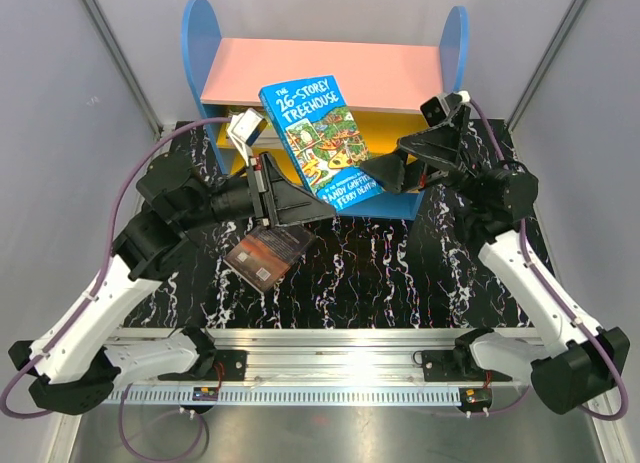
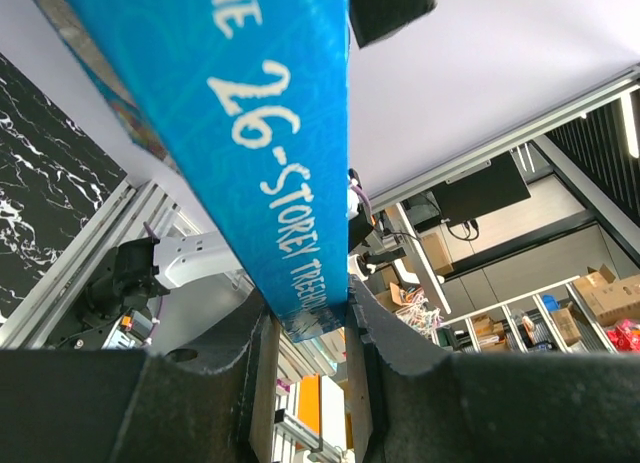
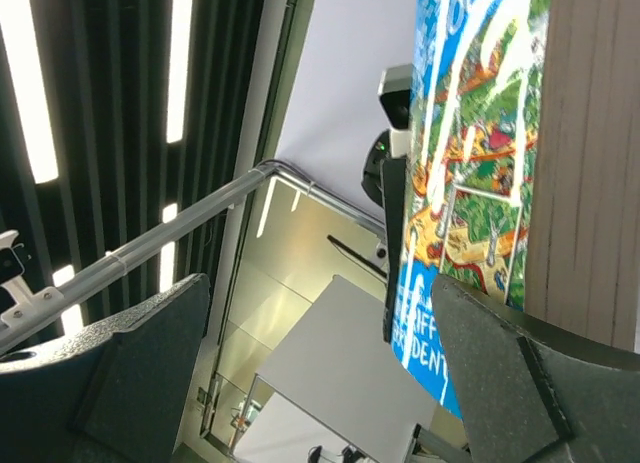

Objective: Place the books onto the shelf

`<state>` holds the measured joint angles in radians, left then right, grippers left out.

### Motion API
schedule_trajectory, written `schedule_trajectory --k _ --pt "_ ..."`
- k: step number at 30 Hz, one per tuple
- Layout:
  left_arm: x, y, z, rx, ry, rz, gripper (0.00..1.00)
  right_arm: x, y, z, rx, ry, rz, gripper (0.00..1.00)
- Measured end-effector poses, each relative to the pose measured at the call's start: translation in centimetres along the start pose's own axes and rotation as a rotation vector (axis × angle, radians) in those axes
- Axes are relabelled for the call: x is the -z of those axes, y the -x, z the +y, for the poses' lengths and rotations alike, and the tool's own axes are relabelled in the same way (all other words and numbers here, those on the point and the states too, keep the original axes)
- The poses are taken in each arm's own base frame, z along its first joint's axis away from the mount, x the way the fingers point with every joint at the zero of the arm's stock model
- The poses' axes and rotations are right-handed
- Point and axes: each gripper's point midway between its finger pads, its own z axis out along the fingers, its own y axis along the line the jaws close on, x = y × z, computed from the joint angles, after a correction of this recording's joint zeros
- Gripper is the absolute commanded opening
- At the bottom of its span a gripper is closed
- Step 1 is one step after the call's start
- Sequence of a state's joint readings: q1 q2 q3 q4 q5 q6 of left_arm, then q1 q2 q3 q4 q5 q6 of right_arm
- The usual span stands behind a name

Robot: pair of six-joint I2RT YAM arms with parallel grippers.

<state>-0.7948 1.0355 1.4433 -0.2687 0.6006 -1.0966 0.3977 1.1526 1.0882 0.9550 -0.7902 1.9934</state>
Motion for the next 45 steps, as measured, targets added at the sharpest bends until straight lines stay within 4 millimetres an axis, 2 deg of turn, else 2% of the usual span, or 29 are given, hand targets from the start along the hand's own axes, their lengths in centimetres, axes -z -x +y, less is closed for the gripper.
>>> schedule_trajectory --k 8,14,17,24,26,32,40,41,44,45 --pt "-0.4 0.0 0.5 0.022 0.027 0.021 0.00 -0.2 0.7 -3.2 -0.009 -0.191 -0.009 1.00" --pt "-0.2 -0.3 0.3 0.033 0.033 0.038 0.00 -1.3 1.5 -3.6 0.091 -0.306 0.013 1.00" --pt "-0.1 -0.5 0.2 0.035 0.032 0.046 0.00 -1.4 2.0 -4.5 0.102 -0.335 0.018 1.00" --pt "0.0 -0.7 0.0 0.040 0.035 0.058 0.00 -0.8 3.8 -9.3 0.053 -0.451 0.017 1.00" --pt "0.1 -0.7 -0.3 0.033 0.027 0.057 0.00 -0.7 3.9 -10.0 0.053 -0.474 0.023 1.00" --pt "0.3 -0.8 -0.9 0.019 0.016 0.066 0.00 -0.9 4.0 -9.9 0.058 -0.466 0.031 1.00" --pt "0.3 -1.1 -1.0 0.006 0.003 0.089 0.00 -3.4 5.1 -6.1 0.022 -0.164 0.060 1.00" --pt "0.3 -1.2 -1.0 0.006 0.002 0.092 0.00 -3.6 5.3 -5.9 0.029 -0.132 0.069 0.94" --pt "-0.1 -1.2 -0.6 0.005 0.006 0.102 0.00 -4.1 5.2 -4.7 0.039 -0.083 0.106 0.61" --pt "-0.2 -1.2 -0.4 0.002 0.009 0.105 0.00 -4.2 4.9 -4.2 0.036 -0.081 0.122 0.39"
